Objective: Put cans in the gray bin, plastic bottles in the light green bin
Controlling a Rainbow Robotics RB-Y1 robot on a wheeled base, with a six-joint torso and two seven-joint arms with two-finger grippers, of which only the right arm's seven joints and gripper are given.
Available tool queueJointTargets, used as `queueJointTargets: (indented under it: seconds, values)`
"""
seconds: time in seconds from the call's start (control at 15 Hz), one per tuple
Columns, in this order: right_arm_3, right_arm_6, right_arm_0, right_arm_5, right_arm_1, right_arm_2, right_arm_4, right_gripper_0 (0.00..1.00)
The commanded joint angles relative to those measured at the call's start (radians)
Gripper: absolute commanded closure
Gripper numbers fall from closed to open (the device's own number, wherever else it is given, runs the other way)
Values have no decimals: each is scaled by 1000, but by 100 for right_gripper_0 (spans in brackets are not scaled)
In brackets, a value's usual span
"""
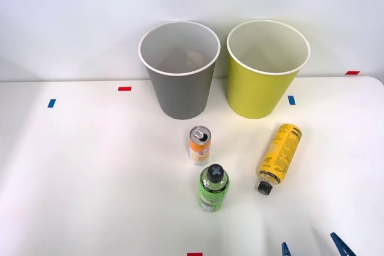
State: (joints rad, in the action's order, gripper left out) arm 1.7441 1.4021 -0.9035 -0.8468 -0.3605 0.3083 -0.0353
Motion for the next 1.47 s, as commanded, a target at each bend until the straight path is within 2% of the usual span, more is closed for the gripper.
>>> queueJointTargets:
  seconds: [0.07, 1.47]
  values:
    - [0, 0, 0, 0, 0, 0, 0, 0]
    - [0, 0, 0, 0, 0, 0, 0, 0]
